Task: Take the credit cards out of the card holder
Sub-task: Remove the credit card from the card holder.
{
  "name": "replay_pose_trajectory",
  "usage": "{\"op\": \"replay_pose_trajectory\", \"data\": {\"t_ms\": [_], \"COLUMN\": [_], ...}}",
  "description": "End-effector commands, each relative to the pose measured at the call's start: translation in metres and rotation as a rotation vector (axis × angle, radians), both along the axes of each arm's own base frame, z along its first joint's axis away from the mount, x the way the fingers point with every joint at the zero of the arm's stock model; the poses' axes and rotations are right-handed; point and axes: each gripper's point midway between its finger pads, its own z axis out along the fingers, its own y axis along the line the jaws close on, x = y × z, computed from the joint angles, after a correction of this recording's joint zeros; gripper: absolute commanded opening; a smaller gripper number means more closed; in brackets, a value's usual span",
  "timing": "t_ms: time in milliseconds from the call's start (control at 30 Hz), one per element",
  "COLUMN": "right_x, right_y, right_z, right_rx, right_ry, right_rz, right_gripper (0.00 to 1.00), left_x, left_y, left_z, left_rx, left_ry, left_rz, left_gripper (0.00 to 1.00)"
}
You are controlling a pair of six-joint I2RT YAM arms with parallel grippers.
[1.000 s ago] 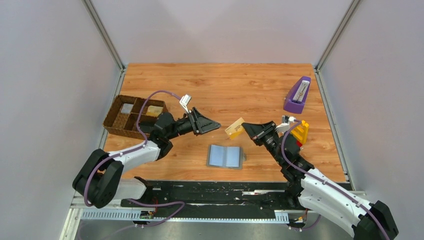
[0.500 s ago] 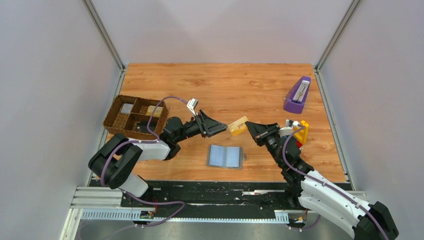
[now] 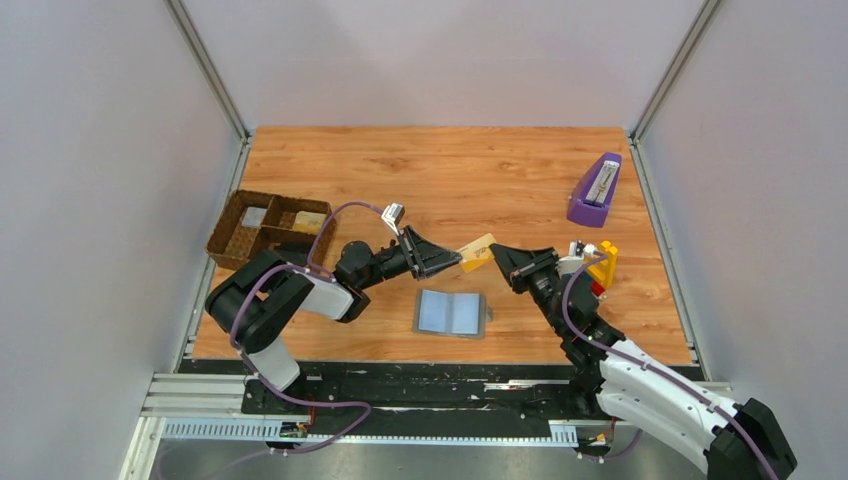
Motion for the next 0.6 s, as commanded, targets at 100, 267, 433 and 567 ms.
{"op": "replay_pose_trajectory", "data": {"t_ms": [100,267,433,567], "right_x": [-0.001,-0.007,-0.022,-0.033], "right_y": [-0.002,0.000,0.005,0.001], "right_z": [0.010,0.008,0.013,0.015], "right_rx": [0.082,0.067,-0.114,-0.333], "right_ry": [-0.012,-0.024,-0.187,-0.288], "right_rz": [-0.005,0.025,0.108,0.157], "right_gripper": [0.00,0.14,0.39,0.58], "left_x": [-0.002,0.001,0.010,0.017], "left_y": [-0.003,-0.003,0.009,0.026], "left_z": [0.027,0.023,0.020,0.012], "left_rx": [-0.081,-0.071,-0.047,0.015], "left_ry": [-0.085,-0.087,-0.110,-0.117], "left_rz": [-0.008,-0.016,-0.035,-0.061], "left_gripper": [0.08,0.00,0.00,0.00]}}
